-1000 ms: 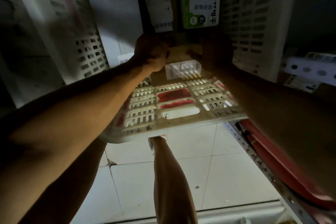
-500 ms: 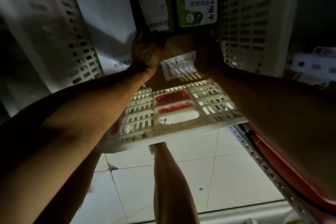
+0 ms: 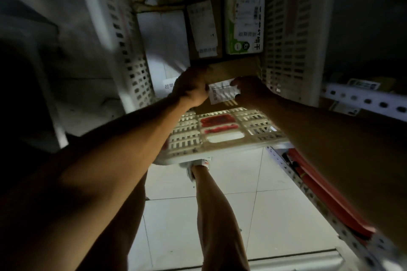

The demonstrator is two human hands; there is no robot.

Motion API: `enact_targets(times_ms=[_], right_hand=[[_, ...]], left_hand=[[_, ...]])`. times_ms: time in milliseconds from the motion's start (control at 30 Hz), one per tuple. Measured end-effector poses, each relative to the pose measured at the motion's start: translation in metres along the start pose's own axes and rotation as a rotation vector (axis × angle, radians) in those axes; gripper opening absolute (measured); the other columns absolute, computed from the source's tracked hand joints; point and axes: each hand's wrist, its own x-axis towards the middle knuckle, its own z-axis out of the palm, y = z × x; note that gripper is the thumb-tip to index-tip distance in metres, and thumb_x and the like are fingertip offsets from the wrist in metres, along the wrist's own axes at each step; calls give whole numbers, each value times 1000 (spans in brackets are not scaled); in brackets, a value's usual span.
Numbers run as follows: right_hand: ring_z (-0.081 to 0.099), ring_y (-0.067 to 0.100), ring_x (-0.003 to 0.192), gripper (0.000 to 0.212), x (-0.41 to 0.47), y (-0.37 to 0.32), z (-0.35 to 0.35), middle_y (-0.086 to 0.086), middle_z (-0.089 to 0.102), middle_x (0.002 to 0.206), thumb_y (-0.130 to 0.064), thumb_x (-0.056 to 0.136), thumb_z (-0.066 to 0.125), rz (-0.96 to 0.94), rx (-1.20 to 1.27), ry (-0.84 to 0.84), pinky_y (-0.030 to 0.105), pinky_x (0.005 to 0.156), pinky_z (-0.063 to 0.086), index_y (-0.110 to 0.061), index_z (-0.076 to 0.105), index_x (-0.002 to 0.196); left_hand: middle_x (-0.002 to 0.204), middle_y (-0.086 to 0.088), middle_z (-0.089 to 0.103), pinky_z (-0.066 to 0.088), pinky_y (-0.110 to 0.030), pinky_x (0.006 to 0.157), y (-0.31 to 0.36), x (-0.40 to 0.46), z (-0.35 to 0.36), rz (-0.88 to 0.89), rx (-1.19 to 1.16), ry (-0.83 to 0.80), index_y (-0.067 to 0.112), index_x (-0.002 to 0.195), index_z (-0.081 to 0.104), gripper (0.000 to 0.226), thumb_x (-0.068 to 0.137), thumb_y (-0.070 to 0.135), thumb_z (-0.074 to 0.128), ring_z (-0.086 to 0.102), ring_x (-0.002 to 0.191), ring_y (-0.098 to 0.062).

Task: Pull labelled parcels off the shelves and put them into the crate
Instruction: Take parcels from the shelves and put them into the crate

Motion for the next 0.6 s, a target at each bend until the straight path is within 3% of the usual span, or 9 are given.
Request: enact_targets(times_ms=[100, 233, 333, 467, 600], right_hand=[[56, 30, 124, 46, -41, -35, -17, 12, 57, 137, -7, 93, 63, 1, -23, 11, 25, 88, 48, -17, 56, 137], [53, 30, 129, 45, -88, -85, -35, 8, 56, 138, -10, 91, 65, -56, -242, 84, 39, 100, 50, -21, 56, 135], [59, 32, 118, 35, -105, -114, -36, 10, 62, 124, -12, 92, 63, -132, -467, 174, 40, 91, 50, -15, 58, 127], [55, 35, 121, 30, -123, -141, -27, 13, 60, 123, -8, 94, 53, -282, -687, 186, 43, 93, 45, -10, 58, 123], [50, 35, 121, 32, -153, -162, -14, 13, 57, 121, -3, 89, 53, -444, -883, 221, 41, 98, 42, -11, 57, 120]], left_hand=[[137, -6, 57, 50, -35, 101, 4, -46, -24, -46, 20, 57, 22, 137, 56, 48, 91, 11, 65, 56, 126, -26], [127, -3, 58, 49, -34, 95, 9, -102, -57, -124, 129, 128, 24, 127, 59, 45, 85, 11, 72, 58, 119, -23], [117, -4, 60, 50, -37, 88, 9, -127, -68, -153, 256, 251, 21, 120, 61, 38, 85, 6, 59, 60, 109, -25], [114, -7, 60, 41, -38, 84, 1, -163, -60, -277, 283, 381, 17, 115, 63, 24, 94, 13, 53, 58, 106, -28], [121, -11, 58, 43, -41, 92, -4, -214, -50, -394, 288, 411, 13, 126, 56, 38, 92, 27, 65, 55, 112, -30]])
